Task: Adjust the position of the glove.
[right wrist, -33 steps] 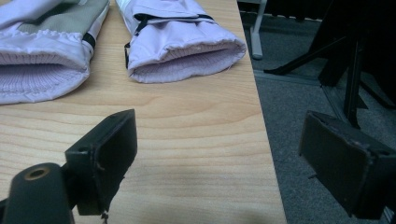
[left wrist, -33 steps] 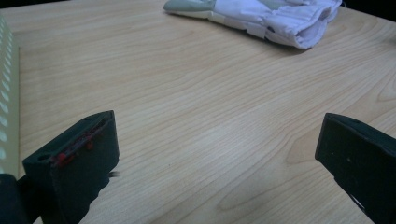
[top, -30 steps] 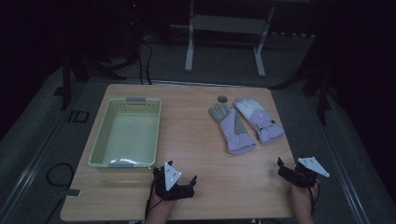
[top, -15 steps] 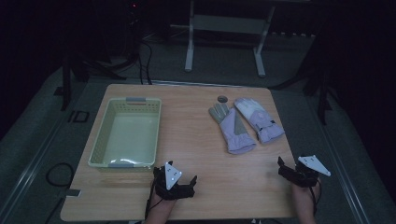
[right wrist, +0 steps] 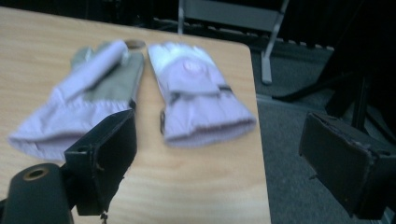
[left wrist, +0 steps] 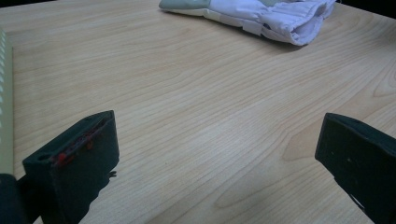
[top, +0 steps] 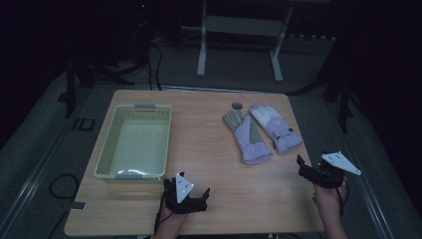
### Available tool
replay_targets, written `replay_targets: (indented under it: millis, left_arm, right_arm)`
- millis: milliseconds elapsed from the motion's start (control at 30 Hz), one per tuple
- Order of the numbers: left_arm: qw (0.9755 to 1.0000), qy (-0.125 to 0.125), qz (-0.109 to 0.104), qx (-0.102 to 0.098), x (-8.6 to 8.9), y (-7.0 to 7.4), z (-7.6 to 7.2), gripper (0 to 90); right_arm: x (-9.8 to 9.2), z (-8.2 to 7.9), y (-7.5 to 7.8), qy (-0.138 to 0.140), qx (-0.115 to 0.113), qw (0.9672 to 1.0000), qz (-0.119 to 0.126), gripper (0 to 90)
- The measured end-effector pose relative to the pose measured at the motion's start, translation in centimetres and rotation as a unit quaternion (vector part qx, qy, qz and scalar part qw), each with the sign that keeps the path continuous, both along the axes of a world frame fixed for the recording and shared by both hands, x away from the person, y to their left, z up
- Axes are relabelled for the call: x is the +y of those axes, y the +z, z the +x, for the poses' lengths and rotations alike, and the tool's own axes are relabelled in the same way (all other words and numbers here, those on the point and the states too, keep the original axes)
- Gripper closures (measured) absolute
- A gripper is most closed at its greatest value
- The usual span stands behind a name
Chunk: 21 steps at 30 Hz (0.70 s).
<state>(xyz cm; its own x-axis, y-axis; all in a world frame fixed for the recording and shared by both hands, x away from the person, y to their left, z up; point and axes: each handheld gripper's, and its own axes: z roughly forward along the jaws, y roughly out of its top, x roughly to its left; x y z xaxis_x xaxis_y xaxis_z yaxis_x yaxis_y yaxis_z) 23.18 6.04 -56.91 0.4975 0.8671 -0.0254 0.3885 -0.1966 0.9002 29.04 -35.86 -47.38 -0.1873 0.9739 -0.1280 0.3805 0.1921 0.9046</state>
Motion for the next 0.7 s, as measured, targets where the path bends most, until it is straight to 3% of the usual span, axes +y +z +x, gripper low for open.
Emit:
replay_targets:
  millis: [233, 400, 533, 667, 700]
  left_arm:
    - [1.0000, -0.002, 0.000, -0.008, 0.0, 0.0, -0.2, 0.0]
    - [1.0000, -0.003, 0.001, -0.009, 0.0, 0.0, -0.2, 0.0]
    - [0.9999, -0.004, 0.002, -0.012, 0.0, 0.0, -0.2, 0.0]
    - [0.9999, -0.004, 0.003, -0.014, -0.1, 0.0, -0.3, 0.0]
    - [0.9999, -0.004, 0.002, -0.014, 0.0, 0.0, -0.3, 0.0]
  right_arm:
    - [0.9, 1.1, 2.2, 0.028, 0.001, 0.9996, 0.004, 11.2]
    - [2.0, 2.2, 5.1, 0.049, -0.001, 0.9987, 0.014, 10.7]
    - [2.6, 3.3, 6.8, 0.075, 0.016, 0.9967, 0.025, 14.0]
    - [3.1, 4.0, 7.6, 0.073, 0.008, 0.9970, 0.024, 14.3]
    - [3.4, 4.6, 8.1, 0.082, 0.016, 0.9958, 0.037, 15.3]
